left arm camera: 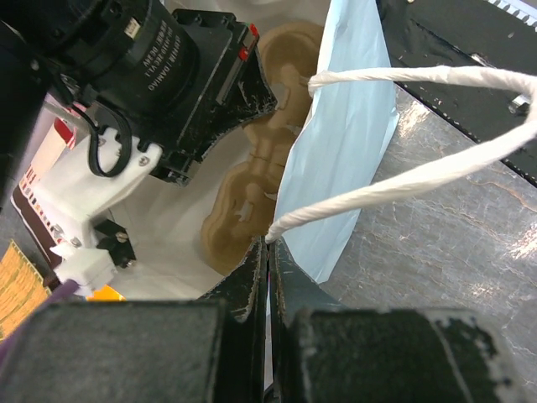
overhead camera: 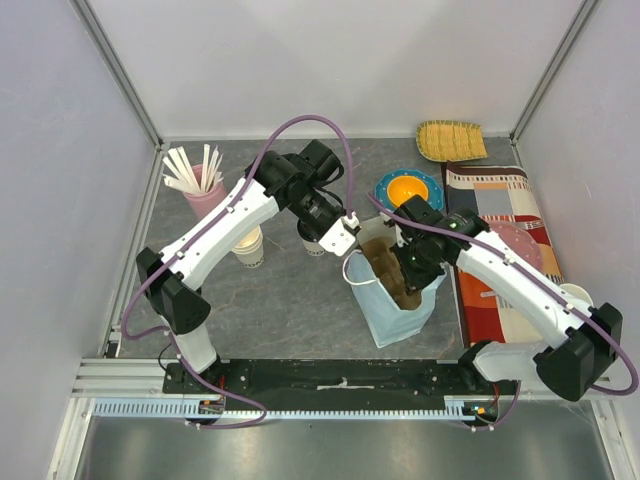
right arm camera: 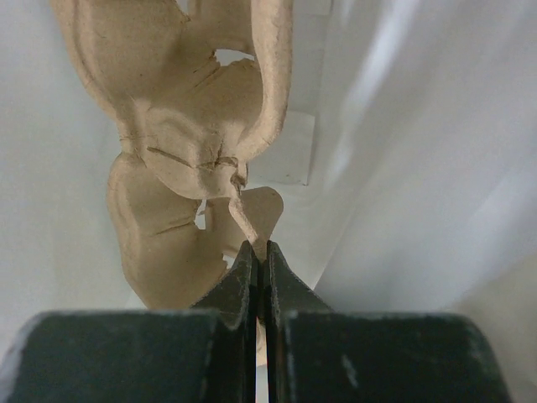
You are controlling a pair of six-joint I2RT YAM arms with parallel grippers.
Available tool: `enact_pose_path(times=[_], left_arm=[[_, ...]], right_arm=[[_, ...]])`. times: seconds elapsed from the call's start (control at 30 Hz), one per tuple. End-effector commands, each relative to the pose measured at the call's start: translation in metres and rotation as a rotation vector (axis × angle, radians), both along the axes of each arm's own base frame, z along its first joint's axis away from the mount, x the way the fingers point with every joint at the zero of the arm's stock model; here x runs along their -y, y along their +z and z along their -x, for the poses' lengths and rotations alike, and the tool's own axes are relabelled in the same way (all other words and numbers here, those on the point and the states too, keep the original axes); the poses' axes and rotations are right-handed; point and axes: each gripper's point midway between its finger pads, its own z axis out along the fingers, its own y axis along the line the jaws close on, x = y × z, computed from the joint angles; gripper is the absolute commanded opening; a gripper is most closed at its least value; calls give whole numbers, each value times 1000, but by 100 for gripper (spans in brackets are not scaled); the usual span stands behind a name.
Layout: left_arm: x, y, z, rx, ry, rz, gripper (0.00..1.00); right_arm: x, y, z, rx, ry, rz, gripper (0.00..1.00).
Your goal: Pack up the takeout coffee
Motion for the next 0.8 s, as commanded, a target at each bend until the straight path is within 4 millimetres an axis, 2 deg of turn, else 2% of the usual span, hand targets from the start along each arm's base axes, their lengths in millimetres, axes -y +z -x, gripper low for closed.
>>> enact_pose_path(times=[0.0, 0.13, 0.27, 0.4, 0.57, 0.7, 0.77], left_arm=[[2, 1, 9, -28, -25, 4, 2], [1, -1, 9, -25, -21, -7, 2], [0, 0, 9, -18, -17, -10, 2], [-1, -2, 7, -6, -13, -22, 2], [-3, -8, 7, -13, -7, -36, 2], [-4, -9, 7, -11, -5, -43, 2], [-4, -9, 6, -8, -5, -44, 2]], right_arm=[[-13, -23, 0, -47, -4, 15, 0], [-21, -30, 2, -76, -10, 10, 0], [-11, -48, 10, -116, -17, 64, 0], [-1, -56, 10, -114, -24, 118, 0], [-2, -74, 16, -163, -16, 129, 0], [-2, -74, 14, -152, -21, 125, 0], [2, -75, 14, -145, -31, 141, 6]])
